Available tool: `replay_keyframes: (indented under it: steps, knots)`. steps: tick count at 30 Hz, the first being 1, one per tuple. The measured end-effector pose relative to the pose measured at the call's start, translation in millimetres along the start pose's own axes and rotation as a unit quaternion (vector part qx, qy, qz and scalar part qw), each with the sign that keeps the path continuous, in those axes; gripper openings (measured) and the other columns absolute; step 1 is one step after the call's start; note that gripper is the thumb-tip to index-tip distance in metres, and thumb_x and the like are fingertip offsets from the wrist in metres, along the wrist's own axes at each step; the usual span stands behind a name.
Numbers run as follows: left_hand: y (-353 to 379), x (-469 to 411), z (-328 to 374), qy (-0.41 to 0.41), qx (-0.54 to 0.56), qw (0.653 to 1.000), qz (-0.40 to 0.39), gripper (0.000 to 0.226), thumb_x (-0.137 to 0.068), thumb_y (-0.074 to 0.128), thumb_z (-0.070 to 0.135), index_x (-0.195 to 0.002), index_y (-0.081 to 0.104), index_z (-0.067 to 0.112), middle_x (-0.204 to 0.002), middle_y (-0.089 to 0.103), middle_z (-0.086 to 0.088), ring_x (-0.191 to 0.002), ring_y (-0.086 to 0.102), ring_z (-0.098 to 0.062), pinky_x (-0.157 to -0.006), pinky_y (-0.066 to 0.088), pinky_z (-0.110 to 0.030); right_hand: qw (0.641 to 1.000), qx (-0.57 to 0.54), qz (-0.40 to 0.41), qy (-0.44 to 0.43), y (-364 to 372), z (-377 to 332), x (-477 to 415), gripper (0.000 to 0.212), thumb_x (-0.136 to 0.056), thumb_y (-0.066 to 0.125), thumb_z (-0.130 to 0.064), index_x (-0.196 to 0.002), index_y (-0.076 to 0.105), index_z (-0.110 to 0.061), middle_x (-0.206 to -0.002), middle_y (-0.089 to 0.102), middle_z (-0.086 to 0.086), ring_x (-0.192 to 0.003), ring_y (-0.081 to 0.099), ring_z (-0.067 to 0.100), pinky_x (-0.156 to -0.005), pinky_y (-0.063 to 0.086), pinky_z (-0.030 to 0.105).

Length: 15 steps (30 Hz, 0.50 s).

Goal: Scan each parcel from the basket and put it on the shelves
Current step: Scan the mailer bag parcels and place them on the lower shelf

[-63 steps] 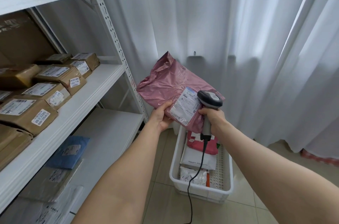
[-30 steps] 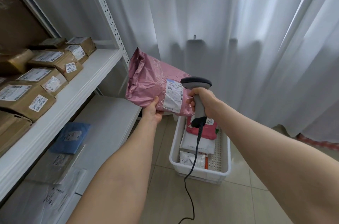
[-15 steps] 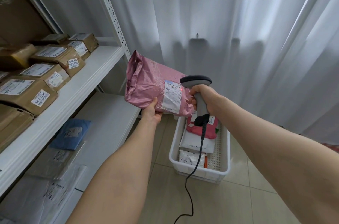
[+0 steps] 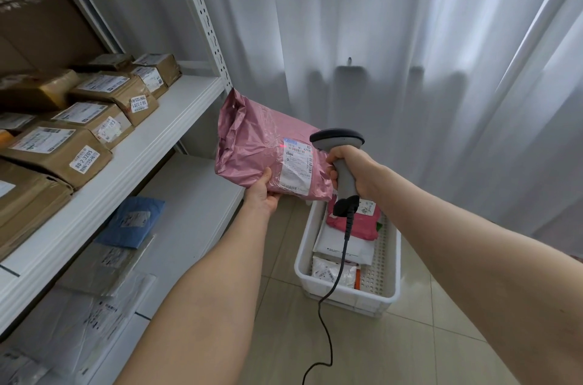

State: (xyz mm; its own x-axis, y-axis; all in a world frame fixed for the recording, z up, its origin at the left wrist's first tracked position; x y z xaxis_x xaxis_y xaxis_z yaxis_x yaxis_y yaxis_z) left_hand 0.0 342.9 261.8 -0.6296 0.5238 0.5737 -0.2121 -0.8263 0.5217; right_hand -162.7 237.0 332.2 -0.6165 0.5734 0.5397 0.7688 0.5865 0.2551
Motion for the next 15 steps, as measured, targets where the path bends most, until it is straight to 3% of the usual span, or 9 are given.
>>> replay_keyframes:
  steps: [15]
  knots:
    - [-12.0,22.4,-0.3,0.02,0.017,0.999,0.027,0.049,-0.09,0.063,0.008,-0.135,0.047,0.002,-0.131,0.058,-0.02,-0.119,0.056,-0.035,-0.102,0.043,-0.052,0.999,0.013,-0.028,0.013,7.4,5.2,5.5,0.002,-0.084,0.051,-0.005,-0.083,0.05,-0.007,-0.051,0.055,0.005,-0.04,0.047,0.013,-0.042,0.043,0.019]
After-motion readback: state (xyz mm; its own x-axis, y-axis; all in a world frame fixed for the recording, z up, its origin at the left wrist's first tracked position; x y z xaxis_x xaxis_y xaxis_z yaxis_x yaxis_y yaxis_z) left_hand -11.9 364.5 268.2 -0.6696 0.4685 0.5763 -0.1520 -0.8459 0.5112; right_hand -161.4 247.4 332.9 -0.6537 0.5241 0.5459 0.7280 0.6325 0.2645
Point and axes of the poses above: each hand's wrist, its own x-axis away from the middle knuckle, its own y-axis out of the palm, z = x × y, the point moved 7 cm from there along -x, towards the middle knuckle
